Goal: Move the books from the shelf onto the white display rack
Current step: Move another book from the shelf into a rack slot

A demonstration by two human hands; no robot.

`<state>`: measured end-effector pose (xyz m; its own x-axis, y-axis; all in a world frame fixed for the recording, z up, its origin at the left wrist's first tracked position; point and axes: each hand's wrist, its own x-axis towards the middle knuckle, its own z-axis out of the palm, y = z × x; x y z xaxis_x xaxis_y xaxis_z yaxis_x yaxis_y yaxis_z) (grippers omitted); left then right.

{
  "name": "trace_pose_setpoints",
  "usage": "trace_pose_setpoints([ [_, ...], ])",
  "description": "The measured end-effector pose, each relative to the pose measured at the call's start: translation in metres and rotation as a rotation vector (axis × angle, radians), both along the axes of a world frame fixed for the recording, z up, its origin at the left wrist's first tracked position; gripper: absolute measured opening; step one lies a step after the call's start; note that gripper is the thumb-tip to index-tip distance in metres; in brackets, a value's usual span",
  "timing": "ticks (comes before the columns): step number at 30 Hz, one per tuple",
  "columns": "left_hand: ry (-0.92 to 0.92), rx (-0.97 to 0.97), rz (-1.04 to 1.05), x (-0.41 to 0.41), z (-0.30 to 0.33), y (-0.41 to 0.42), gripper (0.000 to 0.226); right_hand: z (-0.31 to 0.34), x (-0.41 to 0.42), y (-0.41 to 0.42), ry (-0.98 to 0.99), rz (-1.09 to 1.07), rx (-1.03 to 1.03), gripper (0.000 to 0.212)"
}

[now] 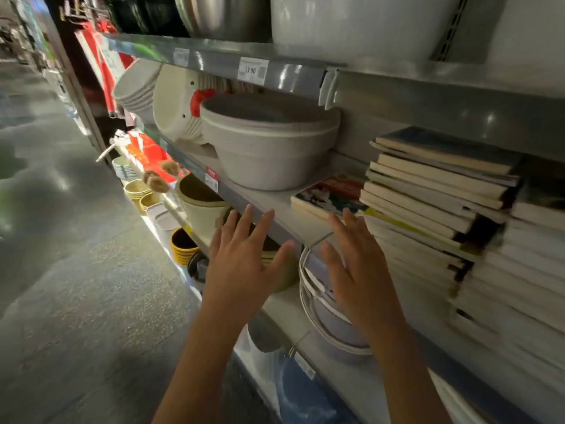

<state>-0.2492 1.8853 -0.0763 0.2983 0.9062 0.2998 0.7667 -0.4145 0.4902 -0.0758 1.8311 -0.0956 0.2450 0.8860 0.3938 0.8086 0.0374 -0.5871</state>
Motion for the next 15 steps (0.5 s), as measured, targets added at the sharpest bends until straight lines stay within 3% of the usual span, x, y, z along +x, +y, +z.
trace_pose_setpoints([
  [5, -0.001, -0.02, -0.182, -0.014, -0.001, 0.074, 0.081, 0.001, -0.027, 0.052, 0.049, -0.155, -0.015, 0.066],
  [10, -0.012, -0.075, -0.375, -0.03, 0.005, 0.129, 0.087, -0.003, -0.06, 0.089, 0.11, -0.329, 0.014, 0.061],
  [15, -0.042, -0.115, -0.562, -0.025, -0.01, 0.168, 0.075, -0.013, -0.073, 0.109, 0.129, -0.521, 0.045, 0.057],
])
